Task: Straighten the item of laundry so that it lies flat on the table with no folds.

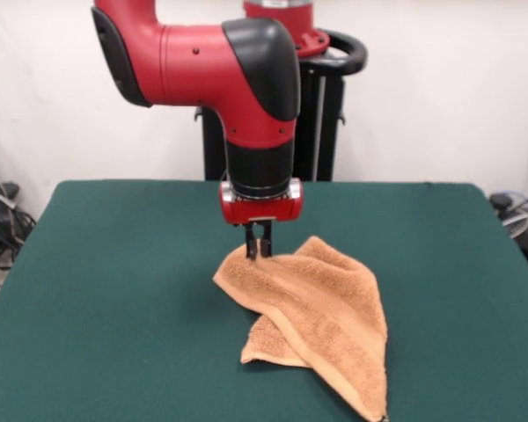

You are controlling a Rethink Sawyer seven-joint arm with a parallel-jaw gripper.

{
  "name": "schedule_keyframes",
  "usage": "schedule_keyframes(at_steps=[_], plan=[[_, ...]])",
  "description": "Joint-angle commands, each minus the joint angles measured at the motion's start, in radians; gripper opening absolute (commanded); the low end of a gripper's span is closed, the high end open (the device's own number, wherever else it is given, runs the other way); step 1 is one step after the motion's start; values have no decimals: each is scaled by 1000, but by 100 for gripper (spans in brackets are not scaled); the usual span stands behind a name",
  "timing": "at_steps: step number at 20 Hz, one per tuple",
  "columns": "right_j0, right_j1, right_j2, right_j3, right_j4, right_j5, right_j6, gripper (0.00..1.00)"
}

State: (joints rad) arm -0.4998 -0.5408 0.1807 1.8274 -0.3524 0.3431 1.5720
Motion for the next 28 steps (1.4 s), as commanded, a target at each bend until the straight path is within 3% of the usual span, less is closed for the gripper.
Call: schedule_keyframes(at_steps=[1, 6, 28], plan=[[32, -22, 46, -75, -30, -3, 50, 0], [39, -65, 44, -61, -21, 26, 49, 0], [15, -492, 91, 120, 103, 358, -44, 0]])
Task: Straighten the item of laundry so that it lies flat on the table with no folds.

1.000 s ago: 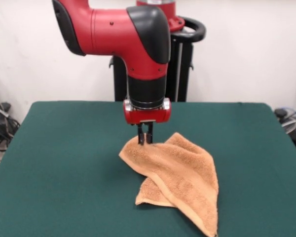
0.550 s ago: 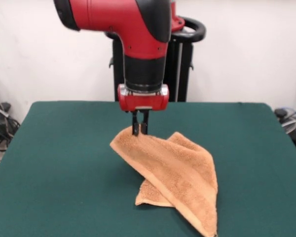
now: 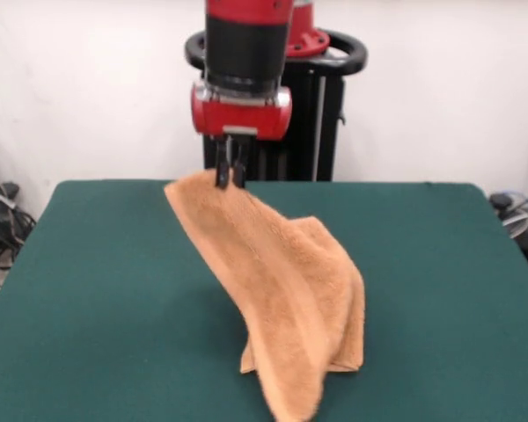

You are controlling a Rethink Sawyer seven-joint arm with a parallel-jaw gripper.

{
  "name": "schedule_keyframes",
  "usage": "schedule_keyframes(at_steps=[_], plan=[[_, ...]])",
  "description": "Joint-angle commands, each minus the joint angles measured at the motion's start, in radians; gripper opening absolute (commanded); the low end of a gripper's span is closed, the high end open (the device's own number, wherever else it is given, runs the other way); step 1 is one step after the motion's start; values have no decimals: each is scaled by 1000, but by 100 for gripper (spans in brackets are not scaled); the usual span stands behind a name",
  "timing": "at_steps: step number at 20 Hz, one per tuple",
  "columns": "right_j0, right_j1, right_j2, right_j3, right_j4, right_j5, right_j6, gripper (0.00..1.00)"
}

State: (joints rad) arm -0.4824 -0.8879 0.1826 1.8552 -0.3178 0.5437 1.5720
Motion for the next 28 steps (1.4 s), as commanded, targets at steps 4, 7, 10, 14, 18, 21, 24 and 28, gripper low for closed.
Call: schedule_keyframes(at_steps=[4, 7, 10, 14, 18, 21, 24, 28], plan=[[-41, -236, 101, 104, 102, 250, -125, 0], [-58, -308, 102, 84, 121, 353, -182, 0], [-78, -368, 107, 64, 138, 435, -229, 0], [-116, -441, 116, 26, 147, 532, -312, 0], [-147, -497, 126, -33, 153, 662, -369, 0], [-161, -515, 135, -59, 155, 702, -389, 0], [-171, -520, 134, -54, 161, 696, -401, 0], [-173, -512, 114, -20, 166, 644, -413, 0]])
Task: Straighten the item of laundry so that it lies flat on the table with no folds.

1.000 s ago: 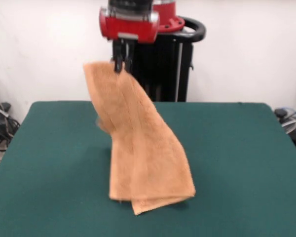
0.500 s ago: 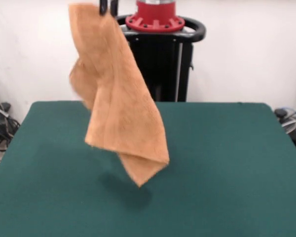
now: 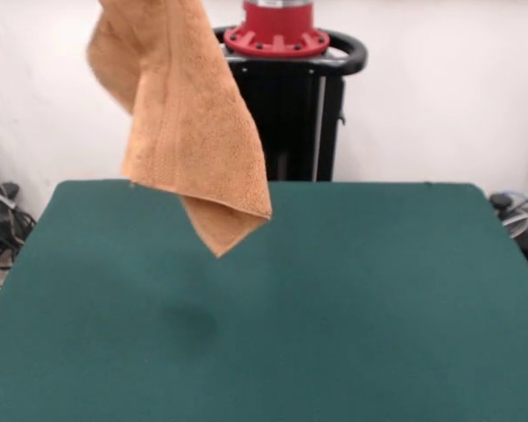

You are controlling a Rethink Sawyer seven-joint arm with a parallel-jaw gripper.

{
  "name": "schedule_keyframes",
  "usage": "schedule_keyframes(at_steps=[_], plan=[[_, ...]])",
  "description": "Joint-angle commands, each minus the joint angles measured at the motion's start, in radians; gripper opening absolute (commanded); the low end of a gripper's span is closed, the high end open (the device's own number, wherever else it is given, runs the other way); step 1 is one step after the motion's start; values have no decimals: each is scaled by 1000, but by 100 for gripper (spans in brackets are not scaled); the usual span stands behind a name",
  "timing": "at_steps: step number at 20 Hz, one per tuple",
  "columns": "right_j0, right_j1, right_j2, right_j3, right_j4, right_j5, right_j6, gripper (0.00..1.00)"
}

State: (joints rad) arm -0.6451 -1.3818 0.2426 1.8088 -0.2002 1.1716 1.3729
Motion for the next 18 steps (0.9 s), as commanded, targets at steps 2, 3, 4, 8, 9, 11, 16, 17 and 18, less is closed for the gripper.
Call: schedule_keyframes(at_steps=[2, 3, 4, 8, 9, 11, 16, 17, 18], plan=[[-20, -8, 42, 67, 54, -50, -228, 0], [-26, 1, 38, 81, 53, -79, -234, 0], [-32, 13, 39, 87, 49, -103, -238, 0], [-63, 33, 38, 101, 44, -159, -278, 0], [-74, 36, 37, 114, 45, -177, -290, 0], [-92, 58, 47, 125, 41, -217, -299, 0], [-110, 112, 75, 107, 12, -262, -285, 0], [-110, 124, 81, 99, 4, -263, -281, 0], [-109, 135, 86, 89, -2, -261, -277, 0]])
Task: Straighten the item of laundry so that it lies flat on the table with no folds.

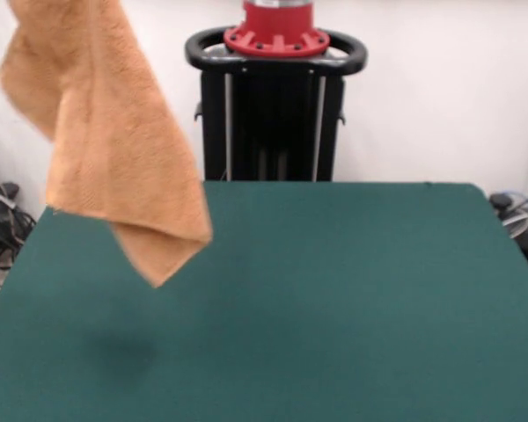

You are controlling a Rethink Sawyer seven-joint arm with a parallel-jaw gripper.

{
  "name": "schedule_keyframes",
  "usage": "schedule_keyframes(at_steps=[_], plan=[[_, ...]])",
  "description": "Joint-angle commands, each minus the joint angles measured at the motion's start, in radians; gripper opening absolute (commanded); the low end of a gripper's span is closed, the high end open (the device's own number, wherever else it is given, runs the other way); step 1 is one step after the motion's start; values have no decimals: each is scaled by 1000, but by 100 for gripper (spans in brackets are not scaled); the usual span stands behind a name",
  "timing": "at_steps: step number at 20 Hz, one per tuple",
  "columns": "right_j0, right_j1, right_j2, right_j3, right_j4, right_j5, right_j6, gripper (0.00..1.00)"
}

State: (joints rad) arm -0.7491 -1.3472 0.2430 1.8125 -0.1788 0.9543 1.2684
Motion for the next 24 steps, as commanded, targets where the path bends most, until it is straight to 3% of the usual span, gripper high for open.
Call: schedule_keyframes(at_steps=[1, 11, 17, 24], plan=[[-3, 111, 91, 74, -30, -38, -168, 0], [29, 173, 101, 55, -83, -112, -90, 0], [29, 216, 109, 94, -111, -228, -35, 0], [49, 219, 104, 65, -114, -196, -25, 0]])
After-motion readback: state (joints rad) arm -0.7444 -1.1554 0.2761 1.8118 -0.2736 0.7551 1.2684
